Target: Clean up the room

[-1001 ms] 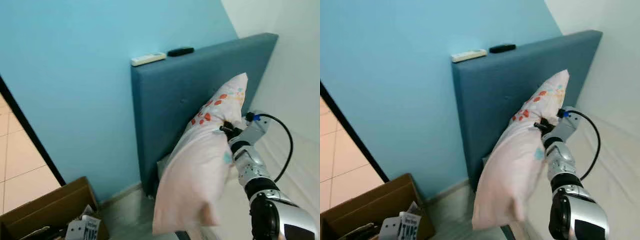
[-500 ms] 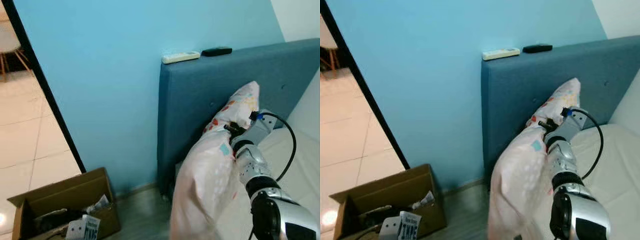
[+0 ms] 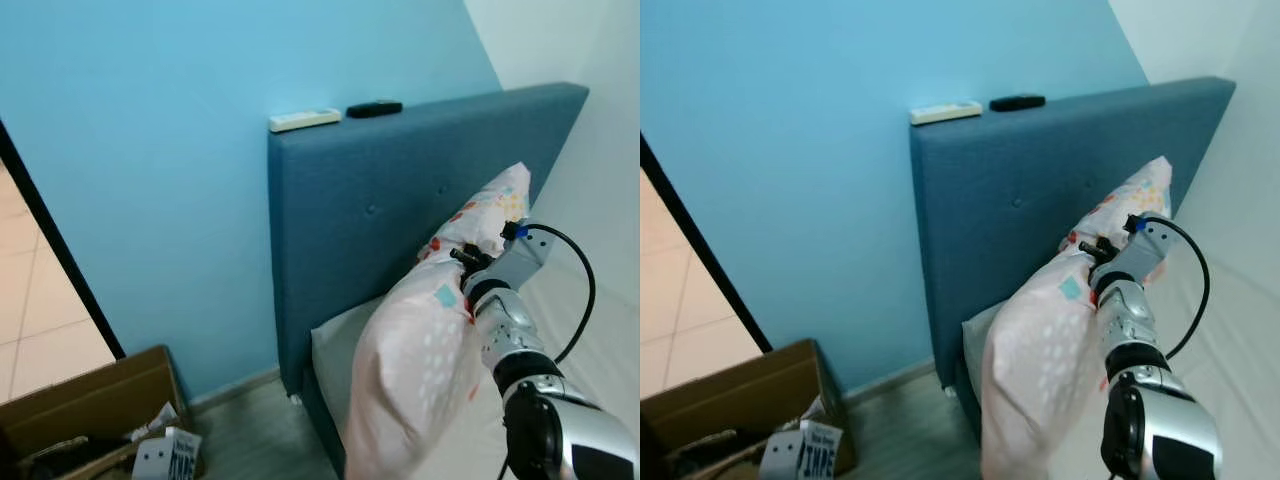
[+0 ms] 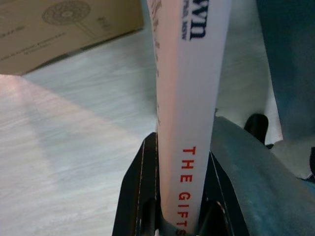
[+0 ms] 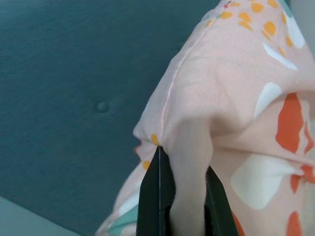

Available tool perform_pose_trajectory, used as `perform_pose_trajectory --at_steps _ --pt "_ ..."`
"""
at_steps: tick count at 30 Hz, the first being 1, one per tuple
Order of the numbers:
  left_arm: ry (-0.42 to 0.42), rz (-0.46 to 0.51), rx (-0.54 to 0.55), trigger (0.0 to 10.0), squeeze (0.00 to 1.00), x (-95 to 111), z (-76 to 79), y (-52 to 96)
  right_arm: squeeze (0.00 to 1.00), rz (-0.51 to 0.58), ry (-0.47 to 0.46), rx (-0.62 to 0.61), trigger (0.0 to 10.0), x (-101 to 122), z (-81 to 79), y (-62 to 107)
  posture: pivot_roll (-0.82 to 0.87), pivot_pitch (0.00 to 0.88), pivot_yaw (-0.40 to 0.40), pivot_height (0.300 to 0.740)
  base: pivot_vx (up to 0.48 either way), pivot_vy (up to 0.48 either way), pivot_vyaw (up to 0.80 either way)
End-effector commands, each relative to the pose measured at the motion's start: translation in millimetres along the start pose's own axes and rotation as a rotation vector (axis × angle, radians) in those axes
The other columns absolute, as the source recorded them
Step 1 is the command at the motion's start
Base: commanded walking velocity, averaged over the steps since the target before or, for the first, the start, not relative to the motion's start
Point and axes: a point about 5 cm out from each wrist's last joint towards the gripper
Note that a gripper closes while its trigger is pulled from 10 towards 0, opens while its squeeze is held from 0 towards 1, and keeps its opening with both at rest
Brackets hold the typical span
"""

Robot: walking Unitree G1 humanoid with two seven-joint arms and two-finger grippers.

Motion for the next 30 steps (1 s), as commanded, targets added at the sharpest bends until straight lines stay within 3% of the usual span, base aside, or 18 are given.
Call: perform_pose_trajectory --at_steps 1,7,19,26,30 --pt "-0.003 0.012 0.015 10.0 0.00 4.9 -1.4 -0.7 0.00 0.100 0.007 0.007 10.0 21.8 -3.2 -4.7 0.00 0.000 -0.033 0.708 0.000 0.000 0.00" --pt "0.007 0.013 -0.020 10.0 0.00 5.7 1.5 -0.9 0.00 0.109 0.007 0.008 10.0 22.8 -4.8 -4.9 0.00 0.000 -0.030 0.708 0.000 0.000 0.00" --pt "-0.004 0.023 -0.020 10.0 0.00 8.3 1.5 -1.2 0.00 0.151 -0.013 0.045 10.0 26.3 -1.9 -3.4 0.00 0.000 -0.026 0.708 0.296 0.000 0.00" --pt "-0.009 0.022 -0.023 10.0 0.00 8.2 1.4 -1.1 0.00 0.155 -0.016 0.056 10.0 26.4 -2.2 -3.2 0.00 0.000 -0.026 0.708 0.331 0.000 0.76" --pt "-0.013 0.023 -0.025 10.0 0.00 8.7 1.3 -1.1 0.00 0.170 -0.027 0.015 10.0 30.1 3.2 -3.4 0.00 0.000 -0.023 0.708 0.339 0.000 0.00"
Point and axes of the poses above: a point about 5 cm out from each wrist's last joint towards the gripper, its own y axis pointing back from the gripper into the wrist, its own x axis along the axis of the wrist's last joint, z = x × y, and after that the axes turned 11 degrees about y, right-handed
